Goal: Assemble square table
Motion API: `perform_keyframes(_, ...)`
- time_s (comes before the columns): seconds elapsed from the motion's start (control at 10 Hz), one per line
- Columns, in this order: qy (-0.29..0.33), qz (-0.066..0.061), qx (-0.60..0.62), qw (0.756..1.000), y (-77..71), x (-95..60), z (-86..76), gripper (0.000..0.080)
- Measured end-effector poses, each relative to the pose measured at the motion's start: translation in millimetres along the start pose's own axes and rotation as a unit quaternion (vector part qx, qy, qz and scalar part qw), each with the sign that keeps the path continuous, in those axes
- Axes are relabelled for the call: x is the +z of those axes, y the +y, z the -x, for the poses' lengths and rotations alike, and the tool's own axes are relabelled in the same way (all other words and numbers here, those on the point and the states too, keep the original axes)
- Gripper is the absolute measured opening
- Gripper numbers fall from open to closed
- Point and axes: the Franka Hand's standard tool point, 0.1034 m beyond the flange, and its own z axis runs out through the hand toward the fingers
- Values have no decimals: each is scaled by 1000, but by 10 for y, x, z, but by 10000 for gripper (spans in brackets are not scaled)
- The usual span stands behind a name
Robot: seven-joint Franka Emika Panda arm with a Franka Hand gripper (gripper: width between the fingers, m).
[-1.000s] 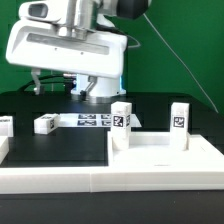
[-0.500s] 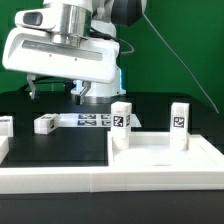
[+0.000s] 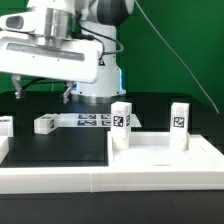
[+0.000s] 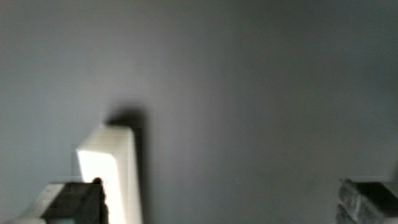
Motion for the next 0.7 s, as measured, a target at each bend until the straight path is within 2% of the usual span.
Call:
perform_keyframes(0.1,-10,-13,36,999,188,11,147,649)
perform_keyframes(0.2,-20,-22,55,998,255,3,167,649)
perform_keyframes(0.7,-22,-24,58,998,267,11,160,649)
